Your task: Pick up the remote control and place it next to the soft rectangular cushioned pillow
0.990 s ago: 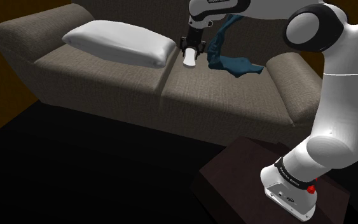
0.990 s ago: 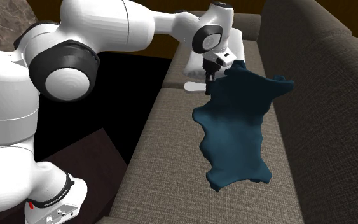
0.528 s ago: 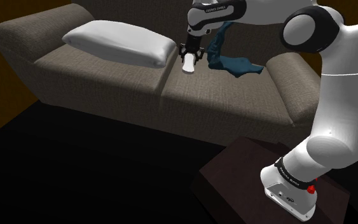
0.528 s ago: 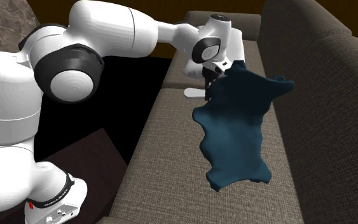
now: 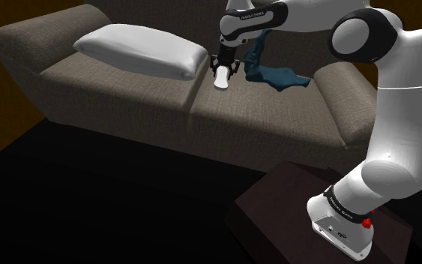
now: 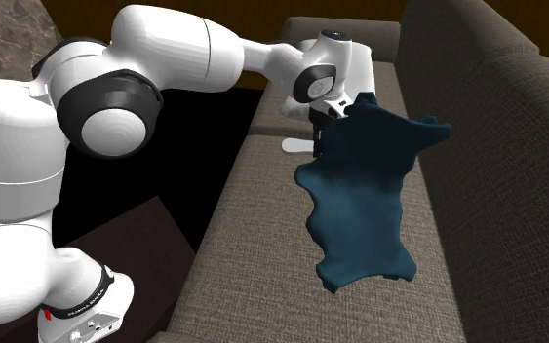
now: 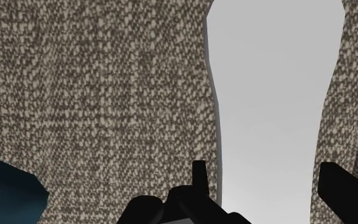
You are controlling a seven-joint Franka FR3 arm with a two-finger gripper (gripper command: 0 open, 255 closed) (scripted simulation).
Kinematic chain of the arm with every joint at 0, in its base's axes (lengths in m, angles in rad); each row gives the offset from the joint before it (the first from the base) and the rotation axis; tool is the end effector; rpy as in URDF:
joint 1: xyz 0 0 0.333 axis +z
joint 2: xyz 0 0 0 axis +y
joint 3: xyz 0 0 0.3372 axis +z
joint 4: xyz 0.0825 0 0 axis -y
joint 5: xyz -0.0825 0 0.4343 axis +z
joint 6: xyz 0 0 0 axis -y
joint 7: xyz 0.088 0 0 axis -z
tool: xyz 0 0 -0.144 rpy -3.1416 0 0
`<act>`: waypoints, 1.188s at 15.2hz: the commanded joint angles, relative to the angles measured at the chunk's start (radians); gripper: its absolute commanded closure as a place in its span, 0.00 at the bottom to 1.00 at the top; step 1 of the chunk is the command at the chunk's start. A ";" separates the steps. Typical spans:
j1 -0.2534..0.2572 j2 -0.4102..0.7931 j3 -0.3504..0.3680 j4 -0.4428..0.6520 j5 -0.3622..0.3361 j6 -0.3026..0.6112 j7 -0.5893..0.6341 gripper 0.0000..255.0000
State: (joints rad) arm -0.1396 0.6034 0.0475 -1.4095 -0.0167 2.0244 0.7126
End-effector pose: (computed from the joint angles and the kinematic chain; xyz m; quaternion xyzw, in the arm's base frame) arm 0.7728 -0.0788 0.3100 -0.9199 0.3922 -0.0040 0.0075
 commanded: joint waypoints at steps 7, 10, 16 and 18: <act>0.000 0.000 0.000 0.000 0.000 0.000 0.000 0.00; -0.001 -0.031 0.001 0.053 0.001 -0.083 -0.001 0.00; -0.001 -0.037 0.001 0.070 0.002 -0.106 -0.001 0.00; -0.001 -0.037 0.001 0.070 0.002 -0.106 -0.001 0.00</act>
State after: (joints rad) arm -0.1402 0.5667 0.0484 -1.3397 -0.0149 1.9185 0.7115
